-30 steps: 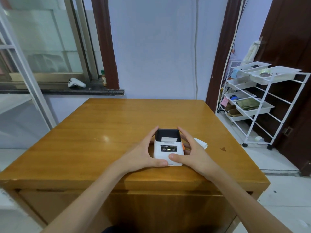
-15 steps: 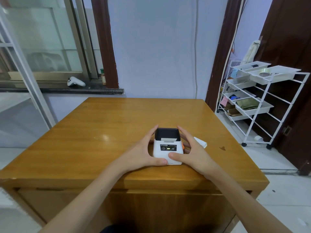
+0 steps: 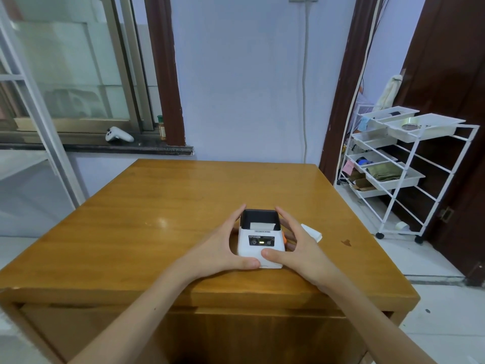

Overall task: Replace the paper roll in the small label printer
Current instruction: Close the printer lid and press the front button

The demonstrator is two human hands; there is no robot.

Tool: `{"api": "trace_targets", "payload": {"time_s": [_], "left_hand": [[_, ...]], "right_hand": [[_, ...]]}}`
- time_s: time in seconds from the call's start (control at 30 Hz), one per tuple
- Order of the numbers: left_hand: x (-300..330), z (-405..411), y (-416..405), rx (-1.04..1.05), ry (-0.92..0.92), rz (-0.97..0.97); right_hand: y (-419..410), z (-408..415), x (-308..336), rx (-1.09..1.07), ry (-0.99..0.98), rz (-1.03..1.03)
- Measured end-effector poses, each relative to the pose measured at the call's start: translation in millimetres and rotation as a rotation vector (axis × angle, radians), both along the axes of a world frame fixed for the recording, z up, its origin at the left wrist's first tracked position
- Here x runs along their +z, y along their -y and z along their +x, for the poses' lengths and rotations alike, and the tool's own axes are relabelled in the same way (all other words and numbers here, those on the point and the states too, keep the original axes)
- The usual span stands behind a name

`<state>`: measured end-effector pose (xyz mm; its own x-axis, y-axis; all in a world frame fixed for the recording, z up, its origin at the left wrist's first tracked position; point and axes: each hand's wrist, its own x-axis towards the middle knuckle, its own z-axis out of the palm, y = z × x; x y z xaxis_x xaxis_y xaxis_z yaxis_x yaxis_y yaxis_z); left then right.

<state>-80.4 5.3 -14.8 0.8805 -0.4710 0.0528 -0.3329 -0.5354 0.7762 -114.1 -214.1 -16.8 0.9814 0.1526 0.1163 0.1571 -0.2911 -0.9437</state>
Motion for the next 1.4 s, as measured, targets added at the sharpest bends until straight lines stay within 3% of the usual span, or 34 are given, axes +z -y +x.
{"api": "trace_targets", "payload": {"time_s": [1.4], "left_hand": [[0.4,-0.8,-0.7,-0.011,-0.017,-0.009]], "right_hand": [[-0.6,1.6,-1.4,-0.003,0.009,-0.014]]}}
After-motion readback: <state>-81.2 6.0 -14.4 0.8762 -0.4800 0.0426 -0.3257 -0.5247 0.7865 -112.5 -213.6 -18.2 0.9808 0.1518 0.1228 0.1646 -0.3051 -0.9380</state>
